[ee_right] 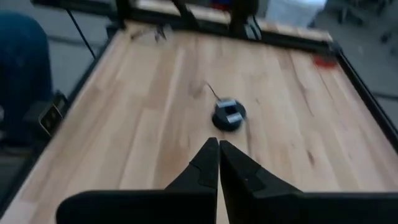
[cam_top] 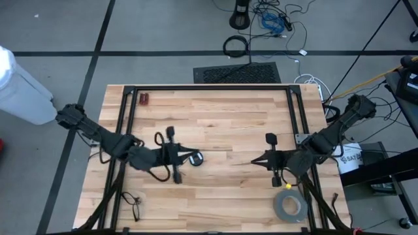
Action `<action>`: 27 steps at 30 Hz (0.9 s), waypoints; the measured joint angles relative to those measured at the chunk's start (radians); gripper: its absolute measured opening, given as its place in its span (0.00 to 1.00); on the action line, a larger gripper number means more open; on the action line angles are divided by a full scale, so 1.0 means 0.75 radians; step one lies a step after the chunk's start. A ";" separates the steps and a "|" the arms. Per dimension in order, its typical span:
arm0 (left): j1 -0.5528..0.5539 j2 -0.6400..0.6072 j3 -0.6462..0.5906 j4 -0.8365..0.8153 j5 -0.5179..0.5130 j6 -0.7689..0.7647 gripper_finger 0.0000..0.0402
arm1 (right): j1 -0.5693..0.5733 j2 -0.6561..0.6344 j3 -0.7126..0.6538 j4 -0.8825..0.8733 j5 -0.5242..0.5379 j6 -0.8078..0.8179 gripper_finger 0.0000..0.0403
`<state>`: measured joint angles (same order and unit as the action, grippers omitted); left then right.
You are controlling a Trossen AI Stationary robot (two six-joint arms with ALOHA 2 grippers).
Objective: Coil cords
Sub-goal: Return to Home Position
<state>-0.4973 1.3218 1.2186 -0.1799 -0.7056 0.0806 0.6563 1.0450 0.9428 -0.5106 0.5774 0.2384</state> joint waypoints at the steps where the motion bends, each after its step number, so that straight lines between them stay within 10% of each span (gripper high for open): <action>1: 0.030 -0.001 -0.030 0.080 0.036 0.044 0.01 | 0.000 -0.029 -0.071 0.101 -0.002 -0.023 0.00; 8: 0.299 -0.003 -0.286 0.467 0.485 0.145 0.01 | -0.051 -0.148 -0.485 0.675 -0.110 -0.144 0.00; 27: 0.441 -0.616 -1.039 0.686 0.541 -0.065 0.00 | -0.280 -0.163 -1.076 1.492 -0.349 -0.173 0.00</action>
<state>-0.1669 0.8598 0.4395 0.3349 -0.2996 0.0316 0.4466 0.9226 0.1358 0.6084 0.3153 0.1083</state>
